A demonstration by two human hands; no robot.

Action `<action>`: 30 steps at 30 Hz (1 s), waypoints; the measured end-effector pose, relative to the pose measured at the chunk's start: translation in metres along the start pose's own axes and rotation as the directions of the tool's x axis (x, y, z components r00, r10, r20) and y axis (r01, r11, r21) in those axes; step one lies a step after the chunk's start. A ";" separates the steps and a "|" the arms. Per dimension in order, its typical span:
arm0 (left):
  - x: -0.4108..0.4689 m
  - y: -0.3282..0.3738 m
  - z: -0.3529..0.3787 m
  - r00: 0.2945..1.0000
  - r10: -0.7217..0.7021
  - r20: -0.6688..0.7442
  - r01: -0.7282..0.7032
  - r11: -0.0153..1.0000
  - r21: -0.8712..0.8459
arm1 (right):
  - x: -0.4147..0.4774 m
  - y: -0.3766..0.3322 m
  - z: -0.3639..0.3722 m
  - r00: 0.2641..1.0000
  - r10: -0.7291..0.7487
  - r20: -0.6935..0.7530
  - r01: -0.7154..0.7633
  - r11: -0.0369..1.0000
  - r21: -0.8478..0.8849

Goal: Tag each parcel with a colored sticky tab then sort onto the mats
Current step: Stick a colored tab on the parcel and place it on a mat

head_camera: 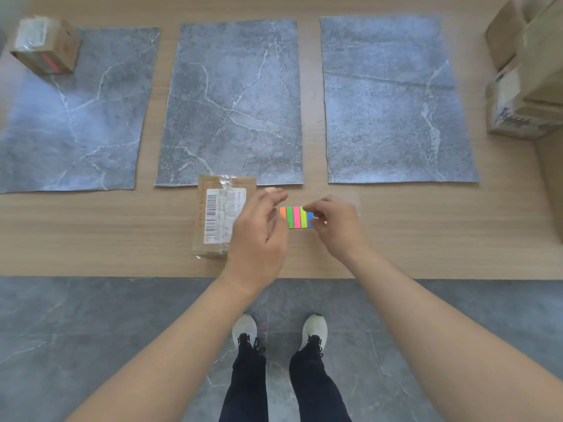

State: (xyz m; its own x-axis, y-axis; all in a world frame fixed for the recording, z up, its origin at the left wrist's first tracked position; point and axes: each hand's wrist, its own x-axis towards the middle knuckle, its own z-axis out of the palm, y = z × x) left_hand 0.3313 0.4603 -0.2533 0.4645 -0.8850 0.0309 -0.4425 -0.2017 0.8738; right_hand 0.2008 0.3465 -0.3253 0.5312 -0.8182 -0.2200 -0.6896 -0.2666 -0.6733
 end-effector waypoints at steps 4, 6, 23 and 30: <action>-0.002 -0.031 0.040 0.978 -0.184 0.094 0.155 0.954 0.257 | 0.022 0.011 0.002 0.983 -0.079 0.164 0.102 0.985 -0.139; -0.005 -0.045 0.054 0.958 -0.242 0.152 0.170 0.912 0.374 | 0.029 0.013 0.002 0.973 -0.092 0.213 0.128 0.979 -0.162; -0.020 -0.069 0.072 0.975 -0.153 0.160 0.025 0.794 0.608 | 0.067 0.006 0.000 0.961 0.026 0.275 0.042 0.970 -0.241; -0.022 -0.070 0.074 0.976 -0.155 0.156 0.027 0.790 0.613 | 0.049 0.006 -0.004 0.936 -0.211 0.281 0.304 0.888 -0.346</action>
State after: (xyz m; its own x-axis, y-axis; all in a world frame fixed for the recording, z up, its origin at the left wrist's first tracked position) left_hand 0.2958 0.4626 -0.3510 0.4017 -0.8977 -0.1809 -0.8070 -0.4403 0.3936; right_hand 0.2204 0.3030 -0.3373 0.7814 -0.5662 -0.2624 -0.6207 -0.6618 -0.4203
